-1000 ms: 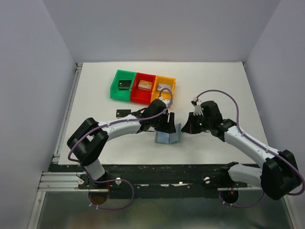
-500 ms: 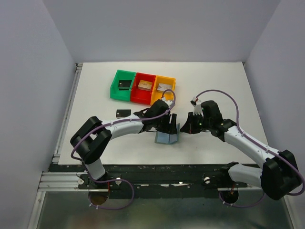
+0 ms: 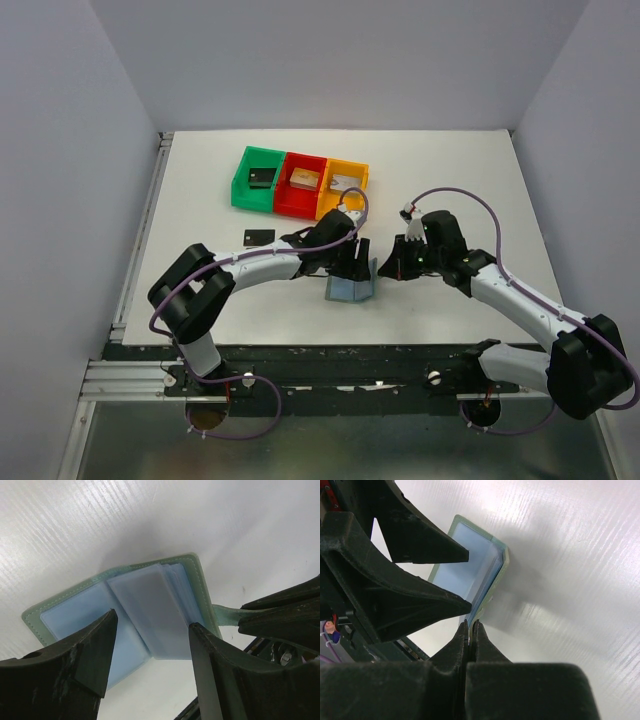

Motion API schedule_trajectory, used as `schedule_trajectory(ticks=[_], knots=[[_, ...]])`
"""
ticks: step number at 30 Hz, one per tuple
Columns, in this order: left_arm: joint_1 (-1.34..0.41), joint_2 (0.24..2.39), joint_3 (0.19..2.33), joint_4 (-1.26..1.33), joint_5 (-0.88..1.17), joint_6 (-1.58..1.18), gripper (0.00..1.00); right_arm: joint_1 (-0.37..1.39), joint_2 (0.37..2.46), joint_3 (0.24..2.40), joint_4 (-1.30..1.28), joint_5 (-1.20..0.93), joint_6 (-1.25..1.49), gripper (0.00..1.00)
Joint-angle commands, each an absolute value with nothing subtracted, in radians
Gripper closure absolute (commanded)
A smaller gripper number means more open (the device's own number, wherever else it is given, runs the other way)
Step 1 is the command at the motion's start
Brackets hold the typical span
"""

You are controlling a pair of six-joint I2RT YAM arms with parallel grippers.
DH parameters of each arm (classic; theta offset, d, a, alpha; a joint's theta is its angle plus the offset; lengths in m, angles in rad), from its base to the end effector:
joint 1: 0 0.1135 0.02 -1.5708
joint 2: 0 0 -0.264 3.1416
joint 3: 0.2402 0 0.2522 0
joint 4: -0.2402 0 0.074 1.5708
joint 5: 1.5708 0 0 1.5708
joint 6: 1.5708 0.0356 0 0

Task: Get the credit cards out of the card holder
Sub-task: Remove the credit card from the card holder.

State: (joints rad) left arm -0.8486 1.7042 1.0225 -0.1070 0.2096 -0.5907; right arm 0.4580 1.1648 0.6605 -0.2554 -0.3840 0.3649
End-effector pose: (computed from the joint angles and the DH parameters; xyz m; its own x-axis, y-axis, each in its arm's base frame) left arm 0.2323 -0.2749 0.1902 -0.8522 0.1433 -0.5031 0.4289 0.7421 -0.5151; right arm 0.2065 0.1167 0.2165 -0.8103 -0.0305 -0.5852 -0.3901 0.7733 0.4998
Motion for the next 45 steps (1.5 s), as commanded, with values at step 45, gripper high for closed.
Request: schedule_trajectory(ticks=[45], knots=[[-0.856,1.617,0.934,0.032,0.213,-0.591,0.34,0.454,1.123,0.666,-0.27,-0.367,0.365,1.0]])
